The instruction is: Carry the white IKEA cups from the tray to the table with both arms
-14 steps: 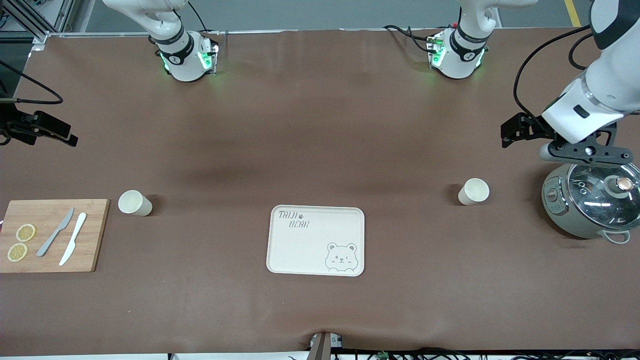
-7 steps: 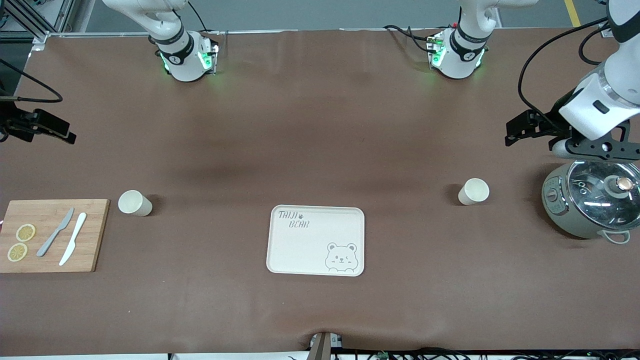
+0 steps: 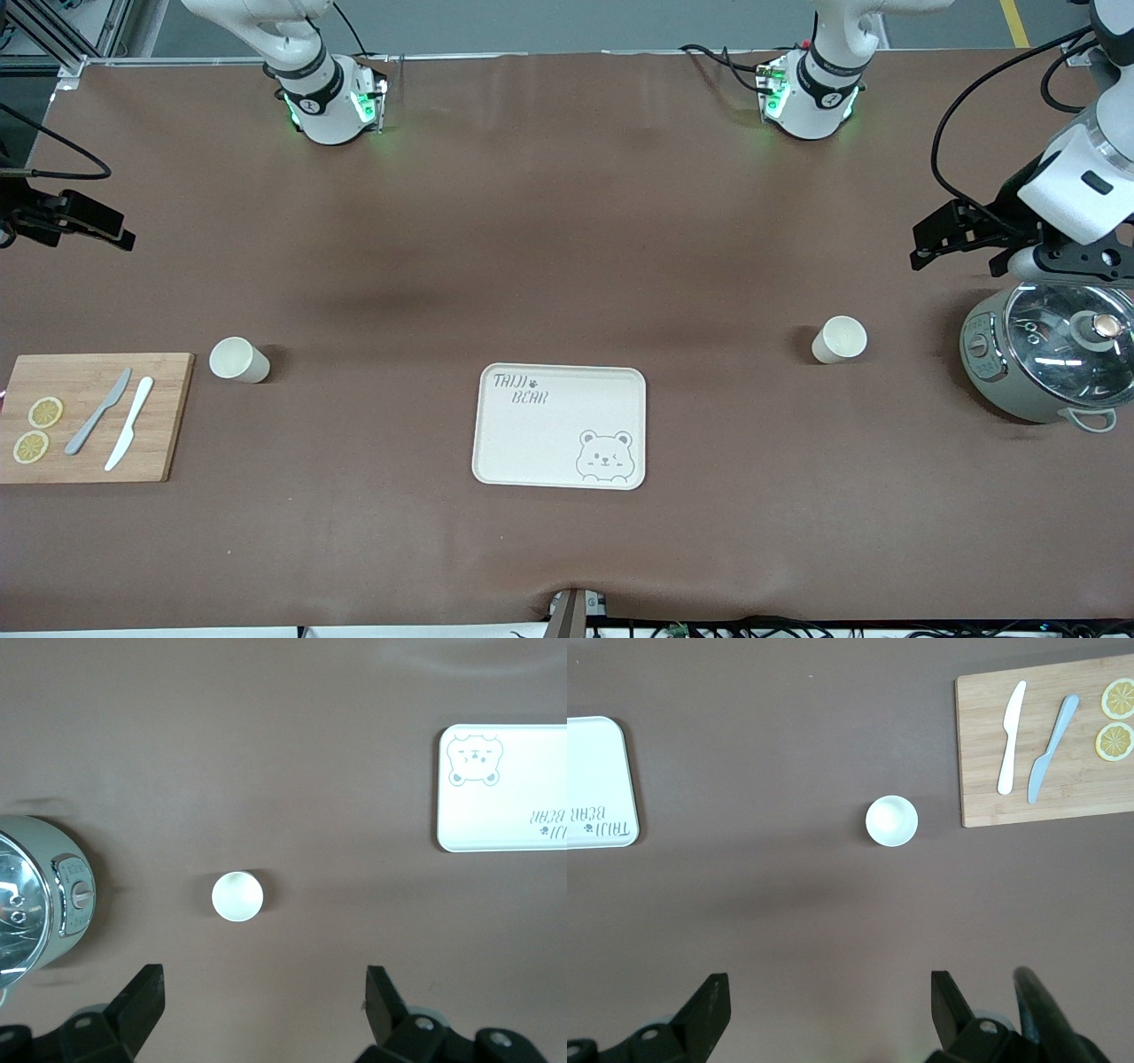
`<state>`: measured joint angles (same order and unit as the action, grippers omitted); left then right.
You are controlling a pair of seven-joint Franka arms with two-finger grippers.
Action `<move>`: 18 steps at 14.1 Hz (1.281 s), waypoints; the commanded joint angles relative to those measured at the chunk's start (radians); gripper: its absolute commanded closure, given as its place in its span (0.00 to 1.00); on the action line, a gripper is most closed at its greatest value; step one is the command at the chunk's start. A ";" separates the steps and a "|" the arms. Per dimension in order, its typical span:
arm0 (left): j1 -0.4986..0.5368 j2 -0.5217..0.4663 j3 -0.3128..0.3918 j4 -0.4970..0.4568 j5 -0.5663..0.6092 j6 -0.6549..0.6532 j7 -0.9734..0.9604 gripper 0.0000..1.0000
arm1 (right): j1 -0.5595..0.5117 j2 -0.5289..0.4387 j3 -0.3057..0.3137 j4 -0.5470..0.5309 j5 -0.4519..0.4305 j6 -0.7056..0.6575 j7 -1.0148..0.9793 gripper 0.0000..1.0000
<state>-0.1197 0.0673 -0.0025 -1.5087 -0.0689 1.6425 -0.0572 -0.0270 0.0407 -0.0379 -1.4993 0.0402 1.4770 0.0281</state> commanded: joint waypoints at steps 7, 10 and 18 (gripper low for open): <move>-0.011 -0.112 0.022 -0.179 0.041 0.105 0.013 0.00 | -0.002 -0.024 0.007 -0.019 -0.016 0.005 0.006 0.00; -0.020 -0.113 0.013 -0.183 0.098 0.074 0.016 0.00 | -0.005 -0.022 0.007 -0.019 -0.016 0.005 0.006 0.00; -0.021 -0.113 -0.007 -0.182 0.143 0.022 0.053 0.00 | -0.010 -0.022 0.006 -0.016 -0.016 0.009 0.006 0.00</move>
<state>-0.1395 -0.0217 -0.0074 -1.6761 0.0530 1.6774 -0.0195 -0.0279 0.0394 -0.0384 -1.5015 0.0399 1.4804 0.0281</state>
